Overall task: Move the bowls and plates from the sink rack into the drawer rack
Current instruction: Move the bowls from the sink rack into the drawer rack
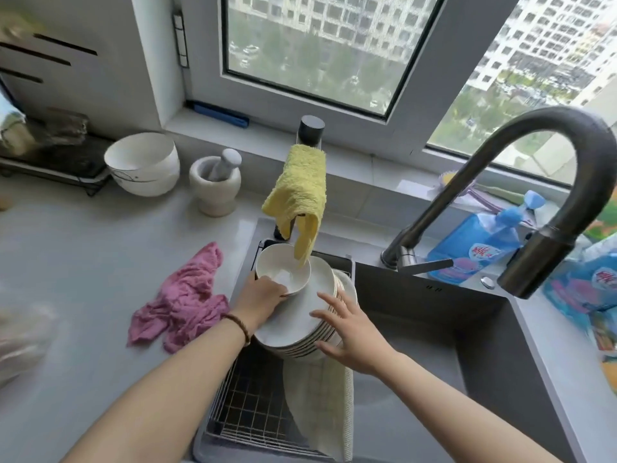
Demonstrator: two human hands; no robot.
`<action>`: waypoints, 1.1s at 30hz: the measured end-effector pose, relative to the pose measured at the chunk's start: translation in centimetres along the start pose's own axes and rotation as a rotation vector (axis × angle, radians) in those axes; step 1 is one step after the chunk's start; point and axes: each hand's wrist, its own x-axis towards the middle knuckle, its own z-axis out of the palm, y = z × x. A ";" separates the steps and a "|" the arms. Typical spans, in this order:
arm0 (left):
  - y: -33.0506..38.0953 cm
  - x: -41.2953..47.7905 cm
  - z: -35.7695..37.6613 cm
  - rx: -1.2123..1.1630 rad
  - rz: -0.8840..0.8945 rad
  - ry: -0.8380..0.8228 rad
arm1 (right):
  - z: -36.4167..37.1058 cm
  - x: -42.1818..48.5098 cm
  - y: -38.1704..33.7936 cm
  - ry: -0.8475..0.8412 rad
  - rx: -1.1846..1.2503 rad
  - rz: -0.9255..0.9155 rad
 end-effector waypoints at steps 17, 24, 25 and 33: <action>2.8 -13.6 -4.5 -0.957 -0.020 0.179 | -2.2 -1.2 -5.3 0.074 0.355 0.035; 5.8 -24.1 -5.6 -1.285 -0.194 0.200 | -1.4 -6.3 -10.7 -0.037 0.906 -0.107; 6.4 -26.0 -5.4 -1.304 -0.222 0.213 | -1.0 -7.5 -11.4 -0.047 0.940 -0.148; 13.2 -44.5 0.0 -1.363 -0.417 0.406 | 4.1 -21.7 -18.9 -0.248 1.149 -0.347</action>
